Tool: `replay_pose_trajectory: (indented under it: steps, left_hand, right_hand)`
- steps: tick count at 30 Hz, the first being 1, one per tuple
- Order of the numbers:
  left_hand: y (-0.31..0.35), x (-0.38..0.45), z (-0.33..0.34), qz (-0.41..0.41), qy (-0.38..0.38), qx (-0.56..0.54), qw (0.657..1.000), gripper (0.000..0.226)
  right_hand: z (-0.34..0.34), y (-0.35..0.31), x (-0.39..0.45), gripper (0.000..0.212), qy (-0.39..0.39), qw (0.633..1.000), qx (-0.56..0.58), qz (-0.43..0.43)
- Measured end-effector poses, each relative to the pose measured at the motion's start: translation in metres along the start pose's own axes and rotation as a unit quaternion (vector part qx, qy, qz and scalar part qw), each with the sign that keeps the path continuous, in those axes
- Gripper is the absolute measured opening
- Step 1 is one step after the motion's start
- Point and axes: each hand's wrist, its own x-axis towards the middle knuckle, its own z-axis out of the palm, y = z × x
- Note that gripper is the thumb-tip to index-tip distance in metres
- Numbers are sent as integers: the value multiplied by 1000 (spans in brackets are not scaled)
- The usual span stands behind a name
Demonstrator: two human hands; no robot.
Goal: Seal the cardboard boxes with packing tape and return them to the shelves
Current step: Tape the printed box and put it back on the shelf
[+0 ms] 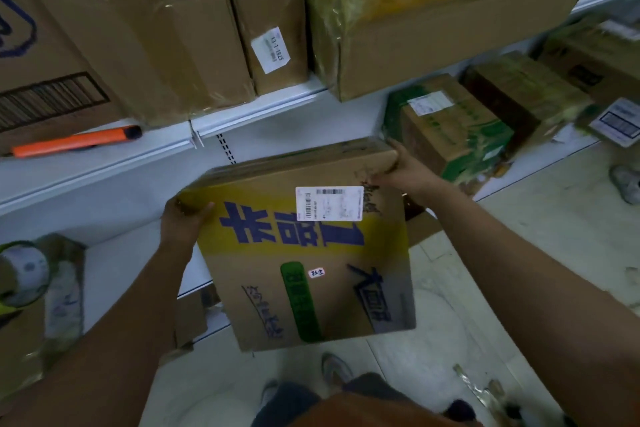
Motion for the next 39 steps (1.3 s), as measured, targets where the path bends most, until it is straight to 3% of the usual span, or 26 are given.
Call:
replay_pose_trajectory:
  steps: [4,7,9,11,14,18,21,25,29,31,33,35,37,39]
  left_hand:
    - [-28,23,2,-16,-36,82,996,51]
    - [-56,32,6,-44,-32,141,989,66]
    - [-78,38,11,-118,-10,138,983,82]
    - [-98,44,15,-195,7,174,965,68]
    - [-114,57,20,-223,2,225,948,77]
    - [-102,87,24,-256,2,247,935,81]
    - [-94,100,31,-290,4,211,933,86]
    - [-81,108,39,-306,5,181,935,85]
    - [-110,163,48,-309,-48,59,948,86]
    - [-67,137,69,-296,-103,-29,949,76]
    - [-25,95,95,-286,-188,-5,940,55]
    - [-18,67,118,-305,-234,43,922,54]
    - [-26,47,138,-328,-238,55,913,60]
    - [-29,36,155,-316,-186,70,928,65]
  right_hand:
    - [40,9,35,61,154,982,-103,27]
    - [67,29,76,46,153,978,-131,49]
    - [87,48,96,43,123,978,-151,76]
    - [104,63,109,48,101,981,-147,78]
    - [114,74,117,71,63,987,-122,88]
    - [107,85,97,110,-21,975,-65,212]
    - [84,123,46,85,-120,934,45,334]
    - [59,181,-15,95,-183,870,213,406]
    - [32,173,-12,90,-112,893,210,383]
    - [12,165,1,85,-21,923,179,341]
    - [-11,163,14,62,101,935,164,299]
    - [-30,168,27,48,177,931,165,272]
    - [-42,171,38,45,191,929,163,274]
    - [-49,173,45,48,192,928,169,272]
